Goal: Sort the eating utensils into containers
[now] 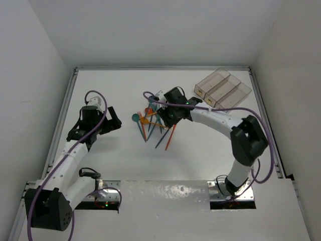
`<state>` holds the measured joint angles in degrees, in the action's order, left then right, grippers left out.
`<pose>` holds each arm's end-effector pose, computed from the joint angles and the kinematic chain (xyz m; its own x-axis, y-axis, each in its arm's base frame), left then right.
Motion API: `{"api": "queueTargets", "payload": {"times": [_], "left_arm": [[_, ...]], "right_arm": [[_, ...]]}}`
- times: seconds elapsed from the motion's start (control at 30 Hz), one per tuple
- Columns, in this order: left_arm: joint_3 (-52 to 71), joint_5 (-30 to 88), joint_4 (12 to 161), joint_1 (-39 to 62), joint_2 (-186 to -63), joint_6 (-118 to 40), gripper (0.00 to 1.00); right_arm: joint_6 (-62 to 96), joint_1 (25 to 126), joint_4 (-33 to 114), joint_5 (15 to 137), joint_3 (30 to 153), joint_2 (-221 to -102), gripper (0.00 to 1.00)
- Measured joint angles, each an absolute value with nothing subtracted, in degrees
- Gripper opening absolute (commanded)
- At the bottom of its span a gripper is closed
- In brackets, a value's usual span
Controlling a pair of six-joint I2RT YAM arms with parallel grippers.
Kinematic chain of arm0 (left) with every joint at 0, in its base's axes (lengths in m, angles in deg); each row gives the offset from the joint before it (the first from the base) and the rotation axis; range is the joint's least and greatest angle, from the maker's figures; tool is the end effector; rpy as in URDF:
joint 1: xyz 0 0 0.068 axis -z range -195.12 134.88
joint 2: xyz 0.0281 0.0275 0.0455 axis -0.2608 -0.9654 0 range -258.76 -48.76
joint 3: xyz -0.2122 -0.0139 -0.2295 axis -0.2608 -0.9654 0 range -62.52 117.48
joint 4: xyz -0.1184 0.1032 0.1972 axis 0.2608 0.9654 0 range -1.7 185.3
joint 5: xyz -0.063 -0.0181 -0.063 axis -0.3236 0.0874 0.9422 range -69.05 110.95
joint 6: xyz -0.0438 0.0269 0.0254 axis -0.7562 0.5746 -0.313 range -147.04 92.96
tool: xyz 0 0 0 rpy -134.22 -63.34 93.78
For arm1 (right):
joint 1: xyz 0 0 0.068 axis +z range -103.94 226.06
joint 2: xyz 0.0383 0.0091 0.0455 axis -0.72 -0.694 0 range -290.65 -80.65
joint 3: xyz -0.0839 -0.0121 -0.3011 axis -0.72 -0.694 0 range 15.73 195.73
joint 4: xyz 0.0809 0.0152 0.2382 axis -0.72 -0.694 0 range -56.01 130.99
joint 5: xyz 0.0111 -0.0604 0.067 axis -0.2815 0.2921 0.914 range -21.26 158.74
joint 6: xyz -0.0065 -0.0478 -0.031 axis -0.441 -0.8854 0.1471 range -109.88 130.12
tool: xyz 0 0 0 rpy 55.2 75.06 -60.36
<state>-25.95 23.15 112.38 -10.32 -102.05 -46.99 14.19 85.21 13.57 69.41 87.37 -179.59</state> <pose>0.1659 -0.0155 0.2733 -0.6505 -0.2876 -0.7030 -0.1164 0.9524 -0.2819 0.2865 0.2339 0.2670 -0.6766 -0.4593 -0.5755 -0.5900 0.8058 0.0506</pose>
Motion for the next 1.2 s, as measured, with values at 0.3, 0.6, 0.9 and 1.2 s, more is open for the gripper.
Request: {"api": "queueTargets", "payload": {"times": [0.3, 0.6, 0.9, 1.2], "left_arm": [[-26.0, 23.1, 109.4, -10.3, -102.2, -46.8, 0.99], [-26.0, 22.8, 109.1, -10.3, -102.5, -46.8, 0.99], [-26.0, 22.6, 109.1, -10.3, -102.8, -46.8, 0.99], [-26.0, 22.7, 109.1, -10.3, -103.1, -46.8, 0.99]], "right_arm": [[8.0, 85.6, 11.5, 70.5, 94.4, -191.2, 0.49], [5.5, 85.6, 10.6, 72.3, 98.6, -197.3, 0.46], [4.1, 85.7, 10.6, 72.7, 98.6, -199.1, 0.23], [2.9, 85.7, 10.2, 73.5, 98.6, -199.1, 0.00]]}}
